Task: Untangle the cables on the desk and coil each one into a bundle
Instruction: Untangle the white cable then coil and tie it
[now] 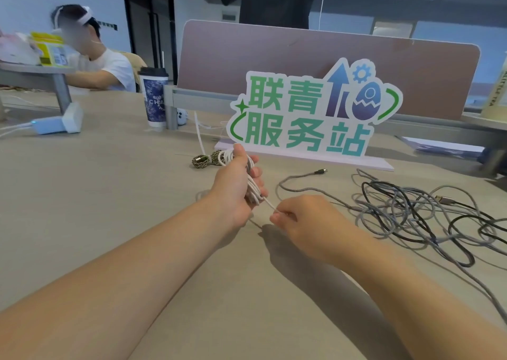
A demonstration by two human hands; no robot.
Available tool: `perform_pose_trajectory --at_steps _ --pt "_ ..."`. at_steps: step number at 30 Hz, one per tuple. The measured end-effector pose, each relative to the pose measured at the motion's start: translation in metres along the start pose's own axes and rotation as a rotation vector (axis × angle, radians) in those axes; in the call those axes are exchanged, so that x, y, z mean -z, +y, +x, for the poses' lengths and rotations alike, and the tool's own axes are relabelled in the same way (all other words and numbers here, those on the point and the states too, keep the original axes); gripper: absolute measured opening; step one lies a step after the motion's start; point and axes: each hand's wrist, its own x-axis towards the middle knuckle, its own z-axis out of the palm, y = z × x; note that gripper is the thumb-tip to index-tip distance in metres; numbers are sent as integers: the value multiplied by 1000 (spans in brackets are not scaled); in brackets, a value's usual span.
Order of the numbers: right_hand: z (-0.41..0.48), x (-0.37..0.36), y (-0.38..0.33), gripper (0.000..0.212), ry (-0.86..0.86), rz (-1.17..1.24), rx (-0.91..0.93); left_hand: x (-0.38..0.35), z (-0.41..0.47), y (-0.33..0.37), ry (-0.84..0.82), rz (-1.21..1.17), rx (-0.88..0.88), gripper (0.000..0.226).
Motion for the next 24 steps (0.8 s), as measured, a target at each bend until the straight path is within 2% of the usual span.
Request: perform_pose_trajectory --at_steps 4,6,8,10,15,19,22,24 --pt "-2 4 2 6 171 97 137 2 2 -3 51 378 -68 39" --pt "-4 5 0 5 233 148 248 4 2 -5 6 505 -50 42" --pt "-6 6 -2 10 266 222 309 7 0 -8 -100 671 24 52" --pt "-7 7 -2 11 318 282 306 7 -6 -11 -289 765 135 65" --pt "-4 8 -4 22 384 451 77 2 -16 -11 -605 577 432 87" --pt "0 5 -8 24 484 351 -26 3 -14 -8 -657 507 487 95" --pt "2 2 -10 29 533 405 -65 3 -17 -6 -704 447 508 94" --pt "2 2 -9 34 498 429 -119 3 -18 -6 -723 444 514 93"
